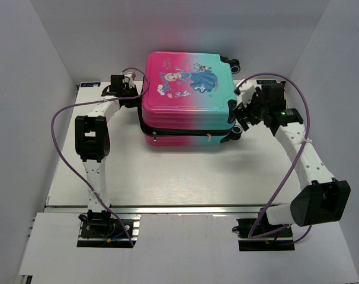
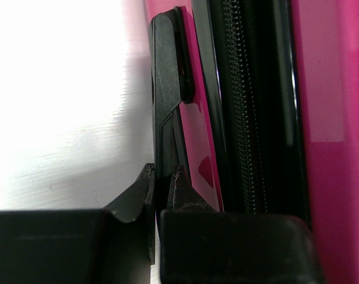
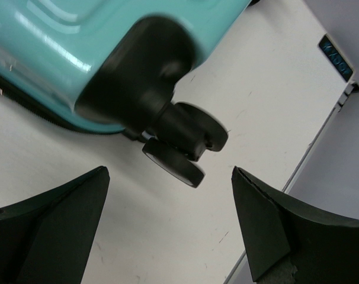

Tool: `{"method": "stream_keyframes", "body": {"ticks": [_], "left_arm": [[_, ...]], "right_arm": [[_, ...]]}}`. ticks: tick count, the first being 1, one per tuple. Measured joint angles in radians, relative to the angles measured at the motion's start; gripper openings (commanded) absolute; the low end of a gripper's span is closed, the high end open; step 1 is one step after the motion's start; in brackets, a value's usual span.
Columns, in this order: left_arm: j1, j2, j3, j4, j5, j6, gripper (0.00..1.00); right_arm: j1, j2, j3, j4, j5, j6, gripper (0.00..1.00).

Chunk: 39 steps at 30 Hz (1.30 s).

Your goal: Pack the luggage

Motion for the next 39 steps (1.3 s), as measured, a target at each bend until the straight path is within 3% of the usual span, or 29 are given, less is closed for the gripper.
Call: {"method": "stream_keyframes", "body": {"ticks": [8,19,21,22,24,25,31,39], "left_arm": [[0.007,0.006,0.005,0.001,0.041,0.012,0.0],[0.016,0.007,-0.014,0.035,0.102,0.034,0.0],[0.022,0.007,-0.026,0.056,0.129,0.031,0.0],[0.026,0.007,-0.032,0.068,0.145,0.027,0.0],[0.033,0.007,-0.046,0.094,0.174,0.014,0.0],[0.037,0.007,-0.054,0.108,0.189,0.006,0.0],[0.061,0.007,-0.111,0.217,0.274,-0.056,0.0],[0.083,0.014,-0.165,0.35,0.344,-0.128,0.0]], "right_arm": [[-0.019,0.019,-0.036,-0.055,-0.033,-0.103,0.89],[-0.032,0.156,-0.068,0.15,0.023,-0.134,0.87],[-0.032,0.157,-0.096,0.193,0.026,-0.143,0.79],[-0.032,0.157,-0.112,0.213,0.023,-0.145,0.61],[-0.032,0.157,-0.142,0.251,0.021,-0.146,0.37],[-0.033,0.157,-0.148,0.267,0.019,-0.145,0.0],[-0.031,0.129,-0.196,0.365,0.045,-0.1,0.0],[0.003,-0.031,-0.394,0.624,0.037,0.018,0.0]]}}
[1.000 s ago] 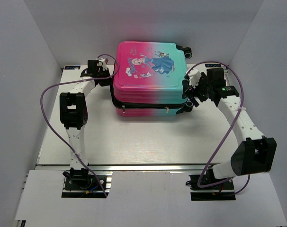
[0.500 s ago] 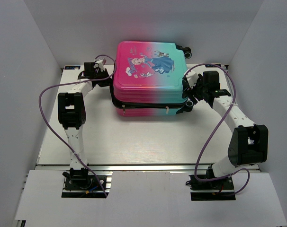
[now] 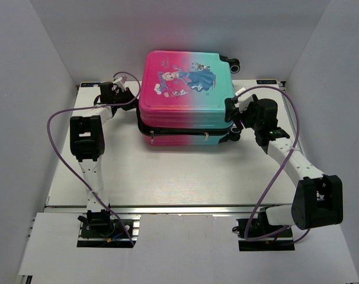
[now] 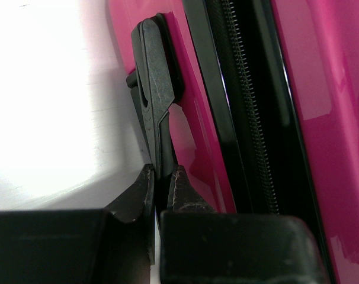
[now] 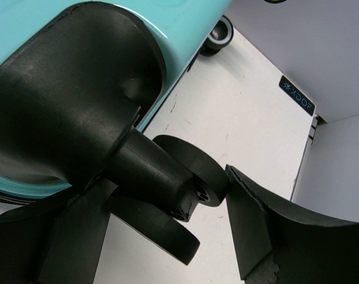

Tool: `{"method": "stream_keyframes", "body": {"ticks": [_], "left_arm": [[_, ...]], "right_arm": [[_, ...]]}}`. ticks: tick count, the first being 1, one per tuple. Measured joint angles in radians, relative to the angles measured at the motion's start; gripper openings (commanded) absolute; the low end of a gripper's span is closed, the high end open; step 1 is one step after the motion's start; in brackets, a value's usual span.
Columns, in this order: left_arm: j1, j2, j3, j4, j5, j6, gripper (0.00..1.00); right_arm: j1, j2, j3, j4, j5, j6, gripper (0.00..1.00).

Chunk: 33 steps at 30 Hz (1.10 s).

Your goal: Pack the luggage

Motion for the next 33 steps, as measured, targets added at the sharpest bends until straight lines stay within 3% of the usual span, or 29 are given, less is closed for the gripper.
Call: {"method": "stream_keyframes", "body": {"ticks": [14,26,33], "left_arm": [[0.018,0.003,-0.045,0.089,0.018,-0.042,0.0],[0.019,-0.018,-0.08,0.109,-0.004,-0.046,0.0],[0.02,-0.146,-0.279,0.165,-0.04,-0.047,0.0]], "right_arm": [[0.053,-0.02,-0.01,0.302,-0.052,0.053,0.0],[0.064,-0.07,-0.026,0.251,-0.077,0.038,0.0],[0.085,-0.21,-0.088,0.216,-0.118,0.083,0.0]]}}
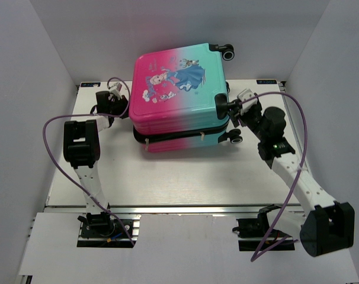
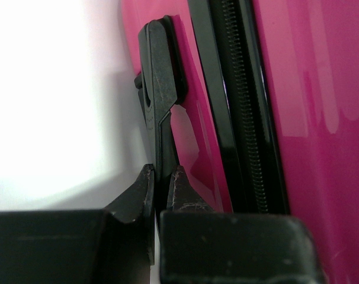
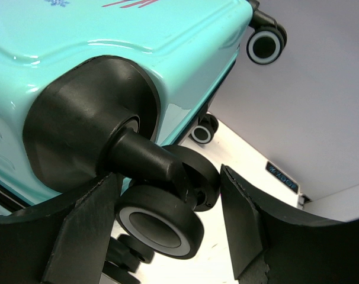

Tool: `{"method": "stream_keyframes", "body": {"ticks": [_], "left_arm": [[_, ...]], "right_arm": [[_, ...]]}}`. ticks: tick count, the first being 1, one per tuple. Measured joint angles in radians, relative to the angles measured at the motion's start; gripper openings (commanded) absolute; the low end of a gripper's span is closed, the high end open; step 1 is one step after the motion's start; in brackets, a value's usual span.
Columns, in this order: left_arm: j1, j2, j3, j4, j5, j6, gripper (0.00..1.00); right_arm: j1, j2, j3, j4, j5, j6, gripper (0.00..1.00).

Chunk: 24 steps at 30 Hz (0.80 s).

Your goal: Pack the luggage

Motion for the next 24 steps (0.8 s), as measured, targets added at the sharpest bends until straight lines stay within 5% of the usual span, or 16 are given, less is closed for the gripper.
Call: {"method": "stream_keyframes", "body": {"ticks": [12,16,19,24], "left_arm": [[-0.029,-0.414,-0.496,-0.015,-0.117,-0.016,0.0],[-0.038,-0.487,-0.574,-0.017,-0.119,-0.032,0.0],[-0.039,-0.492,-0.576,-0.019,-0.112,-0.026,0.0],[-0.042,-0.492,-0.576,-0.019,-0.11,-0.023,0.0]], "right_arm": [[0.052,-0.35,-0.288,0.251,0.045,0.315,0.0],[0.053,-0.34,-0.285,0.191,0.11,0.381,0.6],[0.052,-0.335,-0.234,0.05,0.114,0.431,0.89],[0.057,-0.34,-0.043,-0.272,0.001,0.51,0.89]]}}
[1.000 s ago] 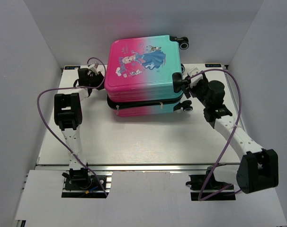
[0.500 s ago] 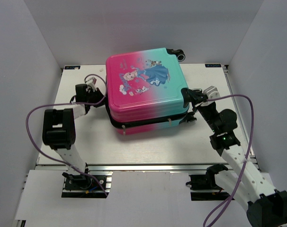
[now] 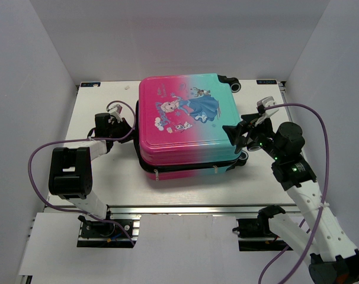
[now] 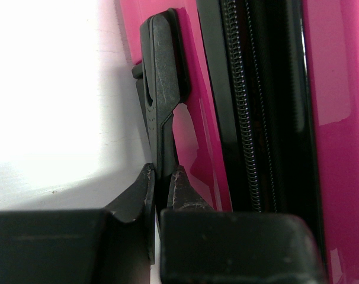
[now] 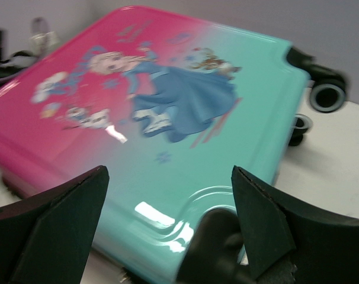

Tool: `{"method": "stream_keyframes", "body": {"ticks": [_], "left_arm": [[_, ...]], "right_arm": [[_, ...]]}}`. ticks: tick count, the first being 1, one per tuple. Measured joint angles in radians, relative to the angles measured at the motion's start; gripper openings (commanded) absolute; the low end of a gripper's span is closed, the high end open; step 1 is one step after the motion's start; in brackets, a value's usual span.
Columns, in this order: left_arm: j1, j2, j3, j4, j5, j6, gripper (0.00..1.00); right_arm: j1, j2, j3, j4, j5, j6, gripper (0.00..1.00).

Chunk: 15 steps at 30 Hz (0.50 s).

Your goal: Pack the luggage

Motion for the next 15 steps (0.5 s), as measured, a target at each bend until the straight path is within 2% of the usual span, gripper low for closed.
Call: {"method": "stream_keyframes", "body": {"ticks": [8,11,15], "left_arm": [[0.0,0.003,0.005,-0.008,-0.002,-0.009,0.0],[-0.001,0.003,0.005,-0.008,-0.008,-0.019,0.0],[-0.002,0.001,-0.002,-0.002,-0.018,-0.035,0.0]], "right_arm": [[0.024,-0.045,0.17,-0.458,-0.396,-0.017,0.89],[0.042,-0.007,0.161,-0.632,-0.465,-0.053,0.89],[0.061,0.007,0.055,-0.787,-0.516,-0.064,0.89]]}}
